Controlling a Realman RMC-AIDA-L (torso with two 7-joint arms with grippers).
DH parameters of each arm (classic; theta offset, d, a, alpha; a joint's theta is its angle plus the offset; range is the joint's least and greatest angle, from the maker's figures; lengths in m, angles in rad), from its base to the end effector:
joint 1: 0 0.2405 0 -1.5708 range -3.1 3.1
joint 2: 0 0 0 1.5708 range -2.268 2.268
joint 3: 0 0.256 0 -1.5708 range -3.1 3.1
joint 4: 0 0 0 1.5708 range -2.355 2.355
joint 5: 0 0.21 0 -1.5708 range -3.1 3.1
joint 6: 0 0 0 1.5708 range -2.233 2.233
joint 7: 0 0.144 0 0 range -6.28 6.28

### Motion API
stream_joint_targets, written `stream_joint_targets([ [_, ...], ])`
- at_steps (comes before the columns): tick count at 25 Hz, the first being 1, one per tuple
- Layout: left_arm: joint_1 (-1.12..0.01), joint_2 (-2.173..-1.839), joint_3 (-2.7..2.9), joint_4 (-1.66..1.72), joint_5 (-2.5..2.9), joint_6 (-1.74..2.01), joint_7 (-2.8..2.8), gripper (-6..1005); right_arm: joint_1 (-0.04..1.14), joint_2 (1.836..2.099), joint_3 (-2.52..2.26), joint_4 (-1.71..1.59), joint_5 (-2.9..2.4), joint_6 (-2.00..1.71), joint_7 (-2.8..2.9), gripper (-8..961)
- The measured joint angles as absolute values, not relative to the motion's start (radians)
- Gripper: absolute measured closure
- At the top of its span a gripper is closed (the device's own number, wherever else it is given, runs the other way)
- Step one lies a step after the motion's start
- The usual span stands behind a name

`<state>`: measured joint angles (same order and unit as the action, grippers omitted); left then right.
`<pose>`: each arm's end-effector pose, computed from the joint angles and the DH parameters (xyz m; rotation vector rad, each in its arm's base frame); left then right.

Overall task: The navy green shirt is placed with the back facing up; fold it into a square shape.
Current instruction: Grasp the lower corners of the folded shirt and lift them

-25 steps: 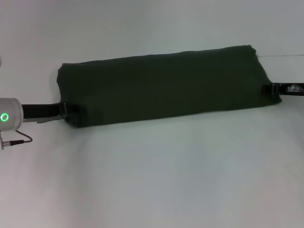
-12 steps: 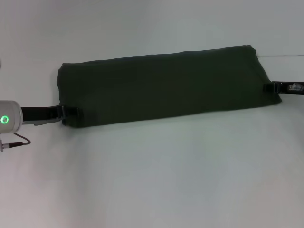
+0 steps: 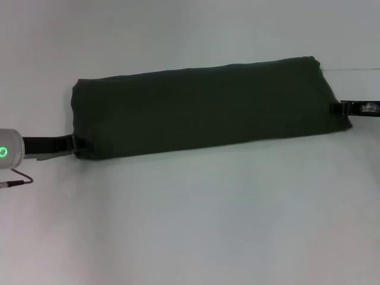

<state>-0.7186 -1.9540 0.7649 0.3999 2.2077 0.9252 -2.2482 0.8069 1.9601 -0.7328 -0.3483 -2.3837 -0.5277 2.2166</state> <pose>-0.3129 0.4105 0.0084 -2.0160 -1.6016 -0.3297 0.3224 0.4526 0.0308 -1.8158 1.2821 0.1503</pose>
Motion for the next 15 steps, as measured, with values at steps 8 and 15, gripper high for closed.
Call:
stream_joint_targets([
  [8, -0.721, -1.954, 0.768, 0.398, 2.208, 0.926, -2.248, 854, 0.802, 1.958, -0.731, -0.348, -2.384, -0.536, 2.218, 596],
  [15, -0.721, -1.954, 0.77, 0.399, 2.208, 0.927, -2.249, 980, 0.819, 1.902, -0.732, -0.348, -2.388, -0.698, 2.32, 603],
])
